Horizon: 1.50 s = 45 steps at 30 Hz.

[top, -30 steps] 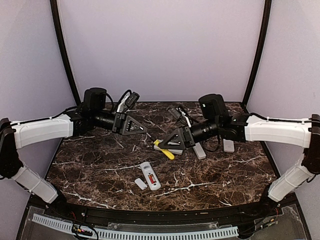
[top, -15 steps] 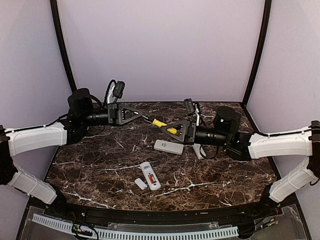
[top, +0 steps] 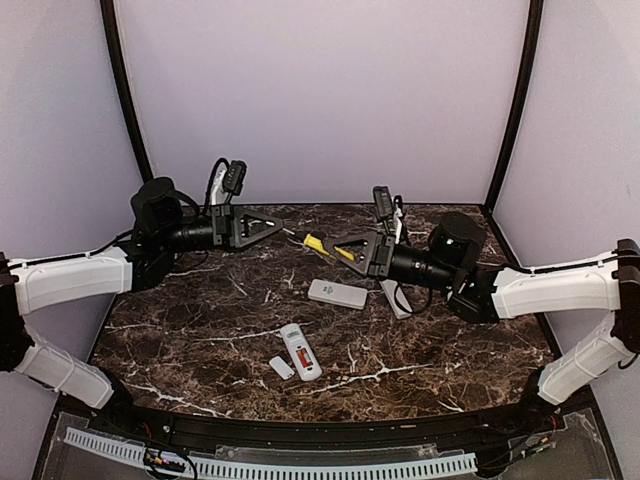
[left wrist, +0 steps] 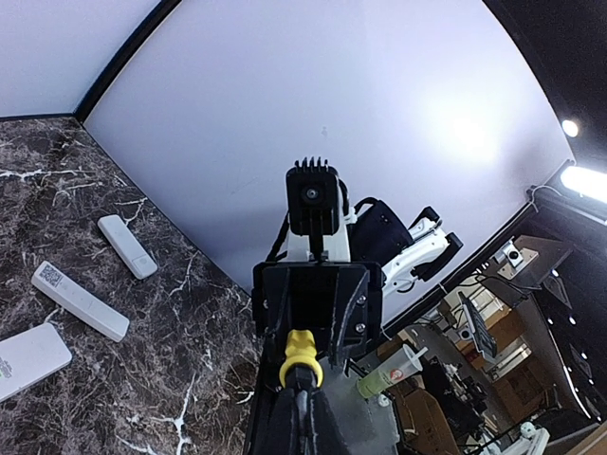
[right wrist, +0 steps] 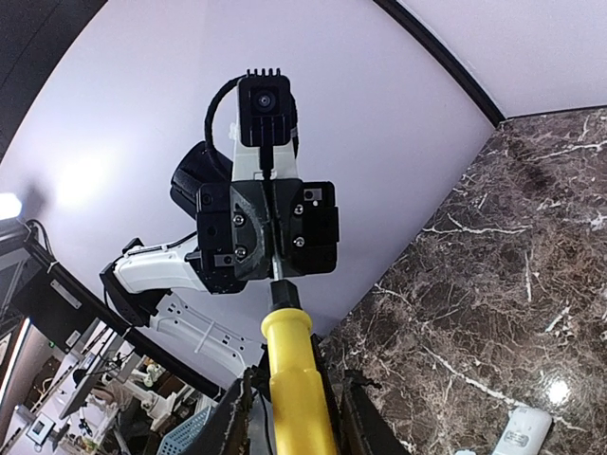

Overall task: Unload the batteries from the remote control
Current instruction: Pass from the left arm to the right, then adjust the remote control without the battery cover at the center of the board.

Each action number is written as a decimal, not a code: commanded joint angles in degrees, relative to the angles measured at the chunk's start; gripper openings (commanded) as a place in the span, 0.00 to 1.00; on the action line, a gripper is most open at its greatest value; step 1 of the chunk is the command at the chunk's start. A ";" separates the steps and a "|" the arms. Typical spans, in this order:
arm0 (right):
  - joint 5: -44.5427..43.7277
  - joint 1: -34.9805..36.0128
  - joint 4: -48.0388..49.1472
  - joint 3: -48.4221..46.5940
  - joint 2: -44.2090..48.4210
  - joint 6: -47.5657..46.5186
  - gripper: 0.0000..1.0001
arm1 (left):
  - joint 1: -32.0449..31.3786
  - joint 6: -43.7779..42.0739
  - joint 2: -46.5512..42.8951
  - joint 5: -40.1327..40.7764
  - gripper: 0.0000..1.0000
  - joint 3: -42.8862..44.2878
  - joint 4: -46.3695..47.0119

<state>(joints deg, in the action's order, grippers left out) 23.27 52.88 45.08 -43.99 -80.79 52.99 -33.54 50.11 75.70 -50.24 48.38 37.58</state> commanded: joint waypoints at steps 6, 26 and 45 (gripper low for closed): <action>0.48 0.56 2.64 -1.50 -0.76 -0.11 0.24 | 0.23 0.54 -1.52 -0.93 0.00 -0.66 1.94; -26.37 -3.12 -38.43 -2.81 12.87 -11.40 0.00 | -0.19 -32.72 4.91 9.84 0.78 12.43 -44.73; -34.10 -4.88 -43.09 3.10 17.53 -11.72 0.00 | -10.85 -40.63 34.46 20.94 0.74 31.29 -63.24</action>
<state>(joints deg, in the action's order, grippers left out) -9.13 48.58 1.54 -41.63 -64.90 42.04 -43.38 11.64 107.28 -32.05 77.23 -20.29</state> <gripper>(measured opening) 0.131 0.744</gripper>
